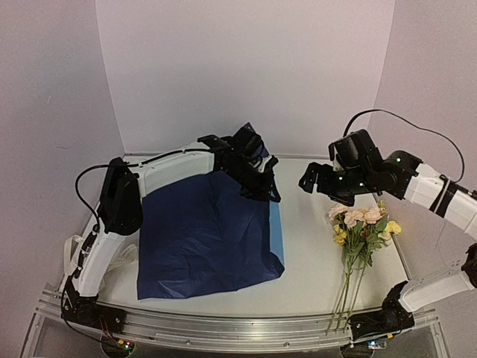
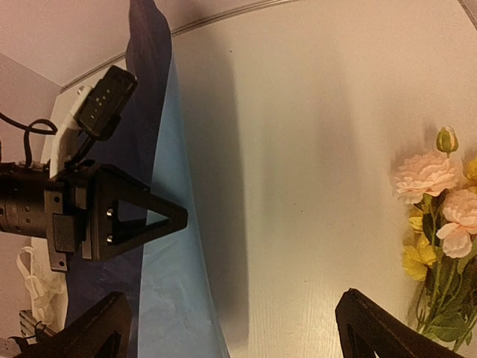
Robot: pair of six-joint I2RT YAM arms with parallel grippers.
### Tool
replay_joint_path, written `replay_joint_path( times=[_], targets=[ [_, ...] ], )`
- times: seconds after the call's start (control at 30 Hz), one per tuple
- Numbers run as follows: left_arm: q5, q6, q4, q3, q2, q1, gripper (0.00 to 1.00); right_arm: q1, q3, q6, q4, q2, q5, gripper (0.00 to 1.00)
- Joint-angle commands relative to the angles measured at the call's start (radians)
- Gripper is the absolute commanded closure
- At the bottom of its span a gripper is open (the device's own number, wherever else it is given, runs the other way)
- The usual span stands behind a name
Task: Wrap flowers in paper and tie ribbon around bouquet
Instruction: Unfold the folded wrapping paper at the center of the board, then adjust the flattened wrapping paper at the center of the board.
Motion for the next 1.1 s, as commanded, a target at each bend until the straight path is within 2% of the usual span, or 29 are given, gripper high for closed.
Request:
replay_joint_path(
  times=[0.0, 0.07, 0.1, 0.2, 0.3, 0.33, 0.47, 0.63, 0.87, 1.07],
  targets=[
    [0.003, 0.020, -0.017, 0.015, 0.000, -0.035, 0.83, -0.015, -0.085, -0.032, -0.055, -0.049, 0.051, 0.02],
    [-0.013, 0.027, 0.006, -0.021, -0.027, -0.039, 0.77, -0.021, -0.113, -0.035, -0.054, -0.052, 0.045, 0.02],
    [-0.034, 0.027, 0.019, -0.047, -0.052, -0.039, 0.71, -0.024, -0.123, -0.040, -0.053, -0.049, 0.039, 0.02],
    [-0.114, 0.023, 0.072, -0.142, -0.144, -0.036, 0.35, -0.049, -0.141, -0.061, -0.048, -0.025, -0.015, 0.02],
    [-0.176, 0.003, 0.125, -0.241, -0.243, -0.017, 0.08, -0.072, -0.150, -0.107, -0.017, -0.004, -0.072, 0.02],
    [-0.199, -0.007, 0.142, -0.288, -0.279, -0.009, 0.05, -0.079, -0.149, -0.124, -0.002, 0.008, -0.115, 0.02],
    [-0.299, -0.095, 0.254, -0.514, -0.461, 0.062, 0.02, -0.103, -0.119, -0.151, 0.044, 0.091, -0.236, 0.02],
    [-0.414, -0.217, 0.325, -0.883, -0.727, 0.200, 0.02, -0.113, -0.080, -0.146, 0.046, 0.216, -0.266, 0.02],
    [-0.549, -0.349, 0.231, -1.291, -1.077, 0.301, 0.01, -0.148, -0.093, -0.203, 0.067, 0.332, -0.317, 0.02],
    [-0.605, -0.468, 0.187, -1.512, -1.219, 0.311, 0.00, -0.184, -0.143, -0.193, 0.113, 0.372, -0.363, 0.02]
  ],
)
